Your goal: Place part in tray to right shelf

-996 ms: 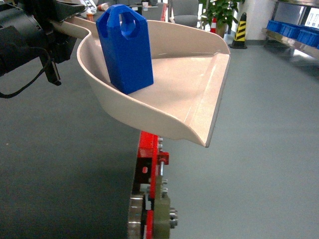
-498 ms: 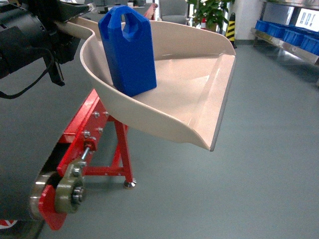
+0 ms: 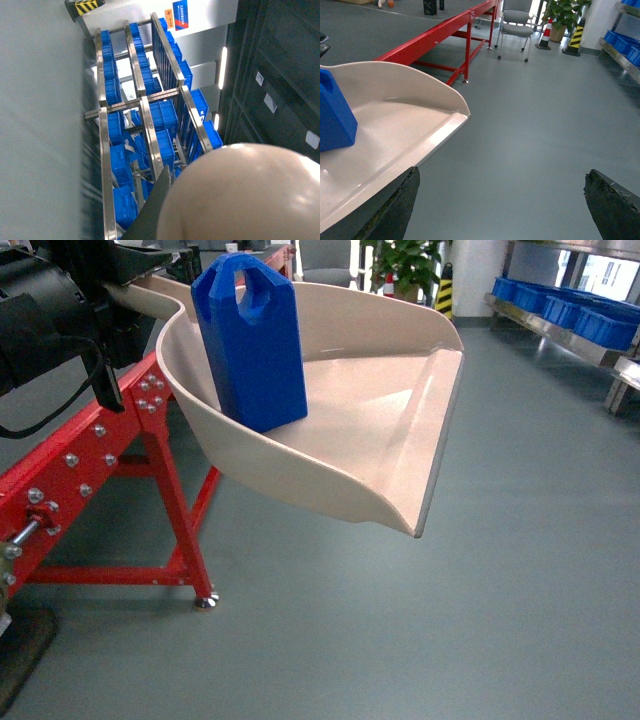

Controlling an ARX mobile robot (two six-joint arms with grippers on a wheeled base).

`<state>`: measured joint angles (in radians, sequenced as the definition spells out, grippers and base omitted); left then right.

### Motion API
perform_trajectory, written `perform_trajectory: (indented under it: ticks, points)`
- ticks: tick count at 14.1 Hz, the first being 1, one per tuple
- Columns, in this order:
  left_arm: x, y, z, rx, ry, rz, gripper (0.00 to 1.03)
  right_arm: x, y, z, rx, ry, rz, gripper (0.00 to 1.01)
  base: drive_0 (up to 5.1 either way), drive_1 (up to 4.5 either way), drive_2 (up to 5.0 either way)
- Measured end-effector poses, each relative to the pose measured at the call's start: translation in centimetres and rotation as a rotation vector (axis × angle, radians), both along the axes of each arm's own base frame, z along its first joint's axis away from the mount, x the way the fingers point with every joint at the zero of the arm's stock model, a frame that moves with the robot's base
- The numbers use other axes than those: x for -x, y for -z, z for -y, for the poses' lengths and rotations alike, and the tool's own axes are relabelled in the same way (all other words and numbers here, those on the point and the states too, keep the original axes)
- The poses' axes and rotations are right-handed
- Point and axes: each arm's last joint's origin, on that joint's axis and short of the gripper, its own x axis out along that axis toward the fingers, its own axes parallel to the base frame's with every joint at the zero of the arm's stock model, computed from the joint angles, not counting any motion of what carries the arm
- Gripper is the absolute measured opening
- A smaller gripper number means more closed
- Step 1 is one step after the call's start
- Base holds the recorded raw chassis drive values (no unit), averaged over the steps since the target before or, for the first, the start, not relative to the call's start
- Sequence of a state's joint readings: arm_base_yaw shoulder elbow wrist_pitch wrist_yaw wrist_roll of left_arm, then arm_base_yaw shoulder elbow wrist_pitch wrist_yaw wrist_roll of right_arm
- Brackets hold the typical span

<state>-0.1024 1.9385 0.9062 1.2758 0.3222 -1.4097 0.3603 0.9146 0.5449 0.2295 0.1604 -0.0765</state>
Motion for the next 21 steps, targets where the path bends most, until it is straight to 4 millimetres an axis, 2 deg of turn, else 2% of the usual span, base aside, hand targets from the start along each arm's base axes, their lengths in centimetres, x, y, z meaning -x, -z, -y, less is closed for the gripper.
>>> perform_trajectory:
  ticks: [15,18,21]
  points:
    - [0.02,-0.05,0.03,0.000,0.001,0.004,0.12,0.00,0.01,0.01,0.000,0.000,-0.001,0.98,5.0,-2.34,-2.5]
    - [0.09,-0.04,0.54,-0.002,0.018,0.003,0.12,-0.04,0.10,0.10,0.005,0.015,-0.006,0.98,0.0,0.00,0.0]
    - [0.06,-0.06,0.19,0.000,0.011,0.007,0.12,0.07,-0.05,-0.09,-0.001,-0.005,0.004,0.98,0.3,4.26,-3.7]
